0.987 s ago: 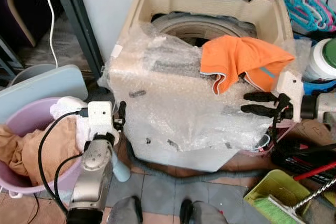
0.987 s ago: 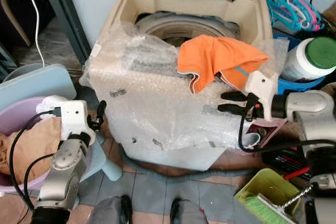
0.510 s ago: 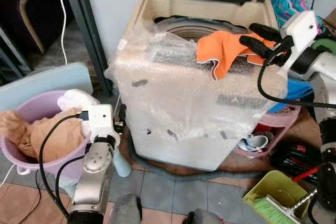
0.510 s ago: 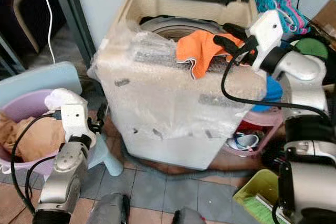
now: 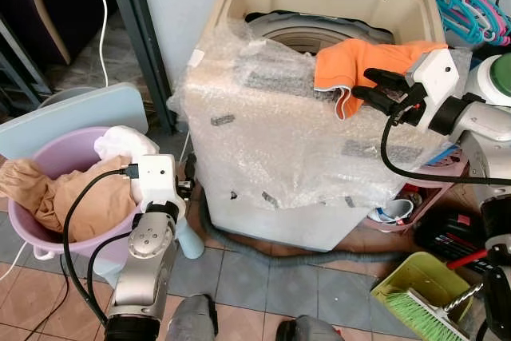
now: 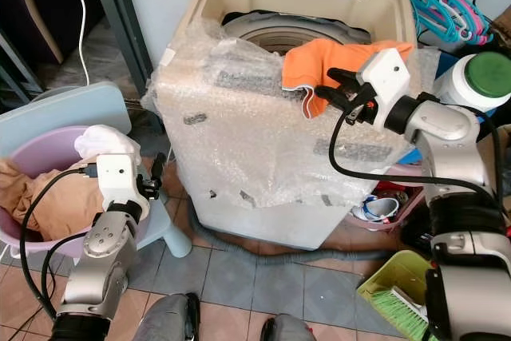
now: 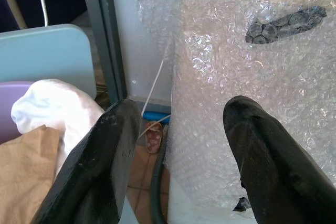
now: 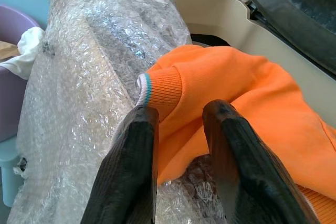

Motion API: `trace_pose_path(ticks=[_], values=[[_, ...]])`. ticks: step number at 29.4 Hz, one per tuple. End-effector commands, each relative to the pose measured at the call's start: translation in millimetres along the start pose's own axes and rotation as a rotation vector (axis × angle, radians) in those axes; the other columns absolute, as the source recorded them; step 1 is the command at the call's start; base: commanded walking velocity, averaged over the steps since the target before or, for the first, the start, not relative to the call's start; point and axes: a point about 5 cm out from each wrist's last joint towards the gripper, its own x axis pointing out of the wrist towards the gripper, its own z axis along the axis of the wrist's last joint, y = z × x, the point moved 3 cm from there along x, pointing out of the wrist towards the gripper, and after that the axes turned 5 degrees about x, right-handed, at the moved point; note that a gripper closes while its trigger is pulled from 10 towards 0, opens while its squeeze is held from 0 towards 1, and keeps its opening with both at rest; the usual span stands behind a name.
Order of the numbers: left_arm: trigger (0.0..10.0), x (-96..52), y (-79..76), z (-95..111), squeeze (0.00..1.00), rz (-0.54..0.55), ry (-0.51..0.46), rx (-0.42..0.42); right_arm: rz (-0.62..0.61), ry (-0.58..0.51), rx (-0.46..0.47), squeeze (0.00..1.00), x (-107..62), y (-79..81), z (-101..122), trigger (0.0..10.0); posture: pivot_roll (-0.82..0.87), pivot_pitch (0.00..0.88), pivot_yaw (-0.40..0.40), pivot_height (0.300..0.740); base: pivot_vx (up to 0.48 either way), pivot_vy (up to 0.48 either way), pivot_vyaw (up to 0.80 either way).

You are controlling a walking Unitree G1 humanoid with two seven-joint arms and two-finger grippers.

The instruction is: Clothes washing

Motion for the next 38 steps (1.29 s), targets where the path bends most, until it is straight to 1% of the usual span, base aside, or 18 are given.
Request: trace_pose_path(ticks=[1,5,6,10,13,14,15,17,19,23,24,25,28,32,35,36,37,38], values=[[10.0,-0.8,1.0,-2.3,0.0,0.0,0.01,0.005,-0.009,-0.005,-0.021,0.0,-5.4,-11.0,10.0,10.0,0.03,0.098,-0.007,0.74,0.0,0.0,0.0],[10.0,-0.7,2.0,-2.6,0.0,0.001,0.011,0.007,0.03,0.044,-0.018,0.0,-10.6,-12.8,7.9,10.0,0.03,0.097,-0.005,0.74,0.0,0.0,0.0],[10.0,-0.4,1.3,-2.4,0.0,-0.001,0.011,0.007,0.069,0.102,-0.023,0.0,-12.1,-9.6,-0.1,10.0,0.03,0.097,-0.005,0.74,0.0,0.0,0.0],[10.0,0.9,-1.0,-1.5,0.0,-0.007,0.01,0.007,0.142,0.22,-0.043,0.0,-13.4,-1.7,-17.3,10.0,0.03,0.096,-0.004,0.74,0.0,0.0,0.0],[10.0,1.5,-1.5,-1.2,0.0,-0.01,0.01,0.008,0.073,0.284,-0.055,0.0,-3.3,-8.0,-28.0,10.0,0.03,0.096,-0.004,0.74,0.0,0.0,0.0],[10.0,1.5,-1.5,-1.2,0.0,-0.01,0.01,0.008,0.073,0.284,-0.055,0.0,-3.3,-8.0,-28.0,10.0,0.03,0.096,-0.004,0.74,0.0,0.0,0.0],[10.0,1.6,-1.4,-1.2,0.0,-0.01,0.01,0.009,0.031,0.274,-0.074,0.0,2.3,-11.6,-25.4,10.0,0.03,0.096,-0.007,0.74,0.0,0.0,0.0],[10.0,1.4,-0.8,-1.3,0.0,-0.007,0.011,0.01,-0.085,0.221,-0.058,0.0,10.5,-23.7,-15.9,10.0,0.04,0.096,-0.007,0.74,0.0,0.0,0.0],[10.0,0.9,0.2,-1.7,0.0,-0.002,0.011,0.011,-0.221,0.112,-0.055,0.0,18.0,-39.0,3.5,10.0,0.04,0.096,-0.009,0.74,0.0,0.0,0.0],[10.0,0.9,0.1,-1.5,0.0,0.001,0.01,0.009,-0.234,0.009,-0.041,0.0,24.1,-41.2,21.2,10.0,0.04,0.095,-0.013,0.74,0.0,0.0,0.0],[10.0,1.0,0.0,-1.4,0.0,0.002,0.009,0.009,-0.186,-0.014,-0.029,0.0,25.8,-37.2,23.4,10.0,0.04,0.094,-0.014,0.74,0.0,0.0,0.0],[10.0,1.0,0.0,-1.4,0.0,0.002,0.009,0.009,-0.186,-0.014,-0.029,0.0,25.8,-37.2,23.4,10.0,0.04,0.094,-0.014,0.74,0.0,0.0,0.0],[10.0,1.1,0.2,-1.8,0.0,0.004,0.009,0.007,-0.055,-0.011,-0.055,0.0,26.6,-22.8,21.1,10.0,0.04,0.094,-0.018,0.74,0.0,0.0,0.0],[10.0,0.8,0.1,-2.2,0.0,0.005,0.011,0.005,-0.004,-0.025,-0.008,0.0,22.2,-22.3,22.8,10.0,0.03,0.095,-0.017,0.74,0.0,0.0,0.0],[10.0,0.7,-0.7,-2.4,0.0,0.001,0.011,0.003,0.174,-0.005,0.066,0.0,10.0,-12.8,24.3,10.0,0.04,0.095,-0.02,0.74,0.0,0.0,0.0],[10.0,0.7,-0.7,-2.4,0.0,0.001,0.011,0.003,0.174,-0.005,0.066,0.0,10.0,-12.8,24.3,10.0,0.04,0.095,-0.02,0.74,0.0,0.0,0.0],[10.0,0.6,-0.5,-2.7,0.0,0.001,0.012,0.002,0.217,-0.002,0.07,0.0,4.6,-11.9,26.8,10.0,0.04,0.095,-0.021,0.74,0.0,0.0,0.0],[10.0,0.5,-0.1,-3.1,0.0,0.002,0.014,0.003,0.197,0.008,0.053,0.0,3.4,-15.5,26.6,10.0,0.04,0.095,-0.022,0.74,0.0,0.0,0.0]])
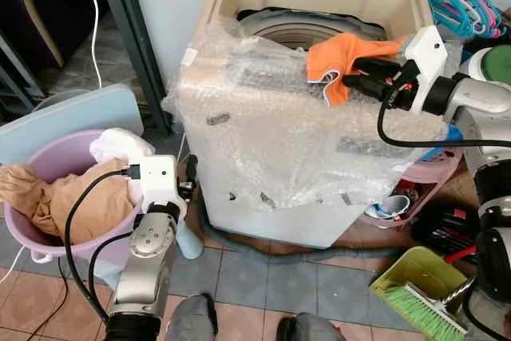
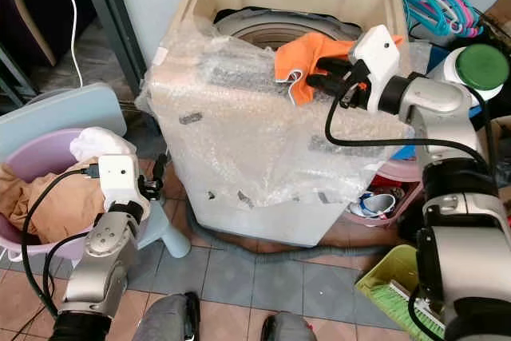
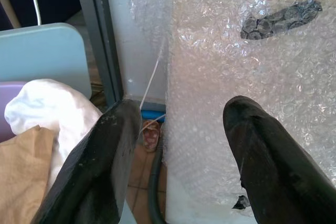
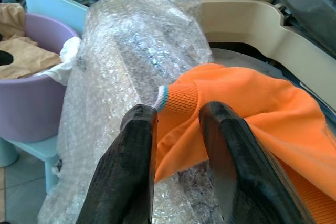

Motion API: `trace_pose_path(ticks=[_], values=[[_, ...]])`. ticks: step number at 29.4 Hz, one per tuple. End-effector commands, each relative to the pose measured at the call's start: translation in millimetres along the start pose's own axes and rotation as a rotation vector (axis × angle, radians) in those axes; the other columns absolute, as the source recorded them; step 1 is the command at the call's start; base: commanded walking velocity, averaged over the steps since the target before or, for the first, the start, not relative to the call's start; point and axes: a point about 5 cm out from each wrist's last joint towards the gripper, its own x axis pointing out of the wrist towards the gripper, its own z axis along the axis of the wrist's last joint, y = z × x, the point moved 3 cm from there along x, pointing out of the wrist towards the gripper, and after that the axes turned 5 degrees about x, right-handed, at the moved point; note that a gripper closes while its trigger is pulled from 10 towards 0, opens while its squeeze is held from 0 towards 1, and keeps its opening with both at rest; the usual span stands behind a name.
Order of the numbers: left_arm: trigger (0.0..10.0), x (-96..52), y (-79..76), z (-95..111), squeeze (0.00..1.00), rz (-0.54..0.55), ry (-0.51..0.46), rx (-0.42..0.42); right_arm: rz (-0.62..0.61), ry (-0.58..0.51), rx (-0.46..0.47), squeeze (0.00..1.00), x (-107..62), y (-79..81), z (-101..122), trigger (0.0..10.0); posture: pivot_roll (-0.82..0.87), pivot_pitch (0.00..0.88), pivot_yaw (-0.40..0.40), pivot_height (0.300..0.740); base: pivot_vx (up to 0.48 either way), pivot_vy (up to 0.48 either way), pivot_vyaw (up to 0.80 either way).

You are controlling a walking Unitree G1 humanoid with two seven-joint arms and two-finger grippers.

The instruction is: Clothes washing

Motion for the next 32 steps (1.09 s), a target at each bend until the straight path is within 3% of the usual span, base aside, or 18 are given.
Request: trace_pose_path(ticks=[1,4,5,12,17,20,23,25,27,29,32], values=[[10.0,-0.9,0.5,-2.9,0.0,0.002,0.012,0.002,-0.005,0.006,-0.022,0.0,-9.3,-4.9,4.9,10.0,0.03,0.095,-0.022,0.74,0.0,0.0,0.0],[10.0,-1.3,1.3,-4.2,0.0,0.006,0.017,0.003,-0.084,0.038,-0.052,0.0,-9.0,-13.7,0.1,10.0,0.03,0.095,-0.022,0.74,0.0,0.0,0.0],[10.0,-1.2,-0.1,-4.8,0.0,0.003,0.019,0.004,-0.103,0.096,-0.08,0.0,-6.4,-13.5,-9.9,10.0,0.03,0.096,-0.023,0.74,0.0,0.0,0.0],[10.0,-0.5,-2.2,-4.6,0.0,-0.001,0.022,0.008,-0.171,0.201,-0.088,0.0,0.0,-16.8,-24.5,10.0,0.04,0.098,-0.023,0.74,0.0,0.0,0.0],[10.0,-1.8,1.6,-7.0,0.0,0.012,0.03,0.015,-0.439,0.242,-0.119,0.0,-5.7,-44.4,-22.4,10.0,0.04,0.098,-0.028,0.74,0.0,0.0,0.0],[10.0,-1.5,1.3,-6.7,0.0,0.013,0.029,0.016,-0.571,0.101,-0.117,0.0,-0.5,-56.5,2.7,10.0,0.04,0.098,-0.028,0.74,0.0,0.0,0.0],[10.0,-0.8,0.8,-6.5,0.0,0.01,0.029,0.016,-0.645,-0.12,0.023,0.0,8.9,-64.8,37.0,10.0,0.03,0.097,-0.019,0.74,0.0,0.0,0.0],[10.0,0.3,-0.2,-6.2,0.0,0.005,0.028,0.02,-0.66,-0.241,0.059,0.0,13.2,-67.8,62.3,10.0,0.03,0.095,-0.016,0.74,0.0,0.0,0.0],[10.0,1.0,-1.0,-5.7,0.0,0.001,0.027,0.022,-0.657,-0.282,0.039,0.0,15.3,-67.6,74.6,10.0,0.03,0.095,-0.016,0.74,0.0,0.0,0.0],[10.0,2.3,-1.6,-4.4,0.0,0.003,0.023,0.022,-0.628,-0.394,0.032,0.0,17.7,-65.3,98.6,10.0,0.03,0.092,-0.023,0.74,0.0,0.0,0.0],[10.0,2.1,0.1,-4.9,0.0,0.016,0.022,0.016,-0.603,-0.378,-0.065,0.0,18.8,-59.8,100.5,10.0,0.03,0.092,-0.031,0.74,0.0,0.0,0.0]])
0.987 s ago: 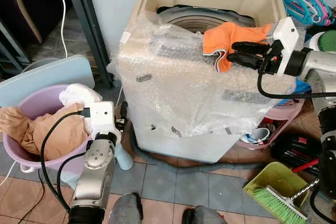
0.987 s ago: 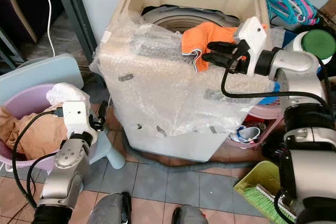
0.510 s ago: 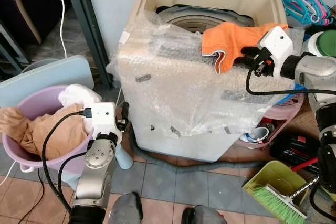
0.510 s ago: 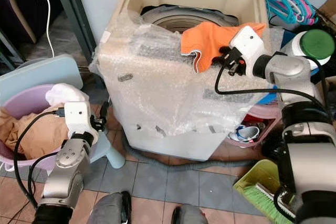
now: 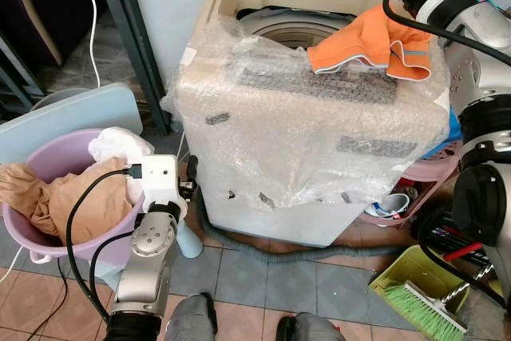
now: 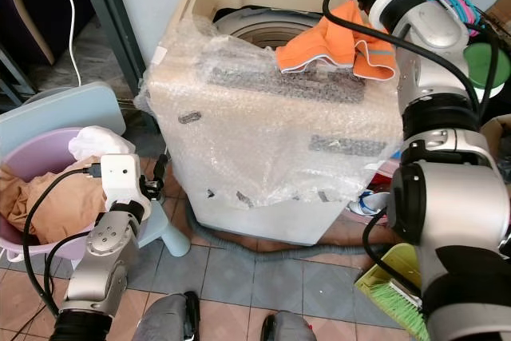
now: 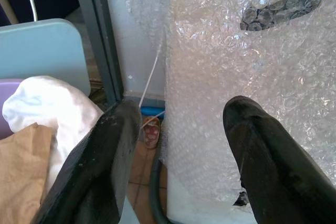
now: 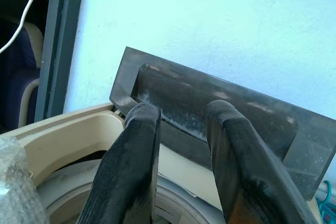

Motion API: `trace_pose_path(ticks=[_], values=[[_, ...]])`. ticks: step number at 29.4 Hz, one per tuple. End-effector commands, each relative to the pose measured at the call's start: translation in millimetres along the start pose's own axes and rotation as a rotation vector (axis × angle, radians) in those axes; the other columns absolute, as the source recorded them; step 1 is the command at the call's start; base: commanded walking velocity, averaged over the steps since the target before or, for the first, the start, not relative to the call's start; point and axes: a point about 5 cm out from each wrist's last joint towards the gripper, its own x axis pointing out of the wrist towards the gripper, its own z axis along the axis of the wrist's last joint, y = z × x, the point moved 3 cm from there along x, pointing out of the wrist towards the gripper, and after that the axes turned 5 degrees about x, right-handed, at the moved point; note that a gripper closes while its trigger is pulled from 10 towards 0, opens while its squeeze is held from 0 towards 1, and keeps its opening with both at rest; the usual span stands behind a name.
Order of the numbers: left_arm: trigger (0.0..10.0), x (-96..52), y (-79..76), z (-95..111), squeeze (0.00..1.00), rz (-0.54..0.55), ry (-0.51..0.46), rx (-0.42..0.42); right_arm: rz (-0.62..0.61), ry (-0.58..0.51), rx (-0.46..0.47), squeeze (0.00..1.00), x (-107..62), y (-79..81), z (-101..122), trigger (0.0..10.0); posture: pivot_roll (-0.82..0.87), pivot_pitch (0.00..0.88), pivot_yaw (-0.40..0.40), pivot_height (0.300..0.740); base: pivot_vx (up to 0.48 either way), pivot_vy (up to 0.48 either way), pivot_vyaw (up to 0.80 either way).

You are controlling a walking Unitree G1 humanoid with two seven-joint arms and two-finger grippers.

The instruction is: Clothes washing

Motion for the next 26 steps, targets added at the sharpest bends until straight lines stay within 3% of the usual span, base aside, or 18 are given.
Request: trace_pose_path(ticks=[1,3,7,10,12,13,15,19,21,26], values=[[10.0,0.0,1.6,-2.7,0.0,0.015,0.01,0.003,0.035,-0.003,-0.082,0.0,-4.2,2.3,-0.8,10.0,0.03,0.093,-0.033,0.74,0.0,0.0,0.0],[10.0,-1.2,1.1,-3.7,0.0,0.016,0.012,0.001,0.041,0.03,-0.127,0.0,-10.4,1.6,-10.4,10.0,0.03,0.093,-0.036,0.74,0.0,0.0,0.0],[10.0,-3.3,-0.5,-4.4,0.0,0.021,0.011,-0.01,-0.122,0.202,-0.297,0.0,-43.0,-23.9,-52.0,10.0,0.02,0.094,-0.048,0.74,0.0,0.0,0.0],[10.0,-3.1,0.0,-5.0,0.0,0.023,0.011,-0.012,-0.259,0.255,-0.312,0.0,-63.1,-40.2,-66.6,10.0,0.01,0.093,-0.048,0.74,0.0,0.0,0.0],[10.0,-3.2,0.1,-5.2,0.0,0.023,0.012,-0.012,-0.287,0.266,-0.326,0.0,-67.5,-43.0,-69.0,10.0,0.01,0.093,-0.047,0.74,0.0,0.0,0.0],[10.0,-2.2,-1.8,-5.3,0.0,0.015,0.012,-0.014,-0.345,0.339,-0.335,0.0,-83.4,-44.8,-88.1,10.0,0.0,0.092,-0.039,0.74,0.0,0.0,0.0],[10.0,-0.6,-5.5,-4.5,0.0,0.0,0.011,-0.016,-0.388,0.43,-0.327,0.0,-97.5,-42.4,-110.2,10.0,0.0,0.092,-0.035,0.74,0.0,0.0,0.0],[10.0,1.5,-7.1,-1.2,0.0,-0.009,0.001,-0.017,-0.392,0.483,-0.288,0.0,-96.3,-29.3,-127.1,10.0,0.0,0.091,-0.032,0.74,0.0,0.0,0.0],[10.0,1.3,-5.7,-1.3,0.0,-0.005,0.0,-0.014,-0.398,0.502,-0.212,0.0,-92.1,-22.6,-134.2,10.0,0.01,0.09,-0.035,0.74,0.0,0.0,0.0],[10.0,-1.7,-2.0,-3.1,0.0,0.013,0.005,-0.014,-0.403,0.436,-0.137,0.0,-68.8,-10.0,-125.1,10.0,0.03,0.09,-0.046,0.74,0.0,0.0,0.0]])
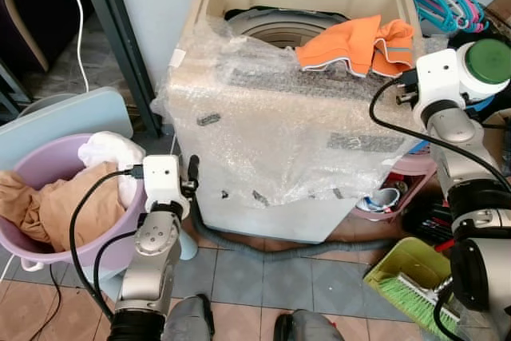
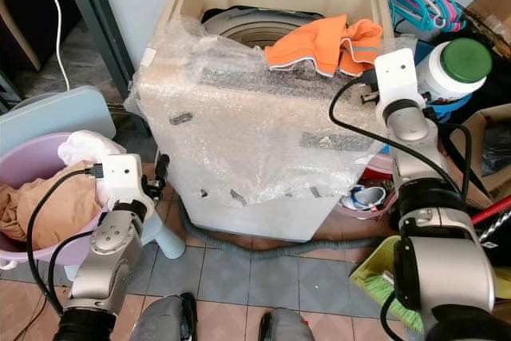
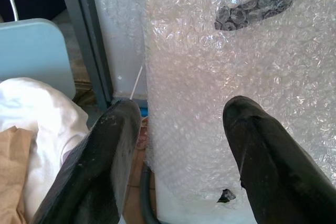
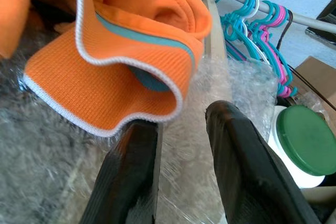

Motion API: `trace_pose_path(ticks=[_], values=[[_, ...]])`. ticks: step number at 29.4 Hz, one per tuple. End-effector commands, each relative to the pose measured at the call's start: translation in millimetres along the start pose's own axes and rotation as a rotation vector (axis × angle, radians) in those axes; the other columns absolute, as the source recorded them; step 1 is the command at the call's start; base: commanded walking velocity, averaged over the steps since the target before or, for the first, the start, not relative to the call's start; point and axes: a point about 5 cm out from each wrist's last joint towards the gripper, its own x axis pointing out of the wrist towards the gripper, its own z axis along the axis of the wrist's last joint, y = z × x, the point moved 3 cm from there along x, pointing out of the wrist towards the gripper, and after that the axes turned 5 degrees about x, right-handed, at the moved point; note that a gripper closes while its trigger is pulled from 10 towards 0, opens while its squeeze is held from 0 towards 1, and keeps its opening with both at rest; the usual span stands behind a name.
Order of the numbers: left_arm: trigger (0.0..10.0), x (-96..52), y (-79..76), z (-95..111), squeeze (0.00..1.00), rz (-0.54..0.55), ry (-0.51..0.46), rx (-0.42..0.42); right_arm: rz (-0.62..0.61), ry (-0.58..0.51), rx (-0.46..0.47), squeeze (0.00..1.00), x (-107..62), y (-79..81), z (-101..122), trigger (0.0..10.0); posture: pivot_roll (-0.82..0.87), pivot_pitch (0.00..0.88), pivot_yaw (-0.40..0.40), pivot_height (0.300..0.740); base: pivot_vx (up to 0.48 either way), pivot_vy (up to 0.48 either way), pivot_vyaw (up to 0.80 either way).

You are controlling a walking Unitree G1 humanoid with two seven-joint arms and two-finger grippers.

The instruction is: Clothes washing

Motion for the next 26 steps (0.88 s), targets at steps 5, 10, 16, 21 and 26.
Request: trace_pose_path(ticks=[5,10,16,21,26], values=[[10.0,-1.4,2.8,0.4,0.0,0.016,-0.004,0.002,0.01,-0.119,0.079,0.0,8.1,10.8,38.6,10.0,0.04,0.086,-0.051,0.74,0.0,0.0,0.0],[10.0,-0.3,3.0,1.3,0.0,0.02,-0.008,0.0,0.068,-0.232,0.11,0.0,7.5,22.7,63.4,10.0,0.04,0.084,-0.053,0.74,0.0,0.0,0.0],[10.0,-0.1,2.7,1.5,0.0,0.028,-0.01,-0.012,0.139,-0.269,0.142,0.0,2.5,31.0,61.6,10.0,0.03,0.083,-0.05,0.74,0.0,0.0,0.0],[10.0,0.9,4.3,3.8,0.0,0.049,-0.022,-0.03,0.211,-0.294,0.153,0.0,-11.6,41.7,49.5,10.0,0.02,0.08,-0.043,0.74,0.0,0.0,0.0],[10.0,2.9,5.6,8.2,0.0,0.077,-0.034,-0.023,0.272,-0.302,0.185,1.0,-29.8,58.3,33.1,10.0,0.01,0.084,-0.028,0.74,0.0,0.0,0.0]])
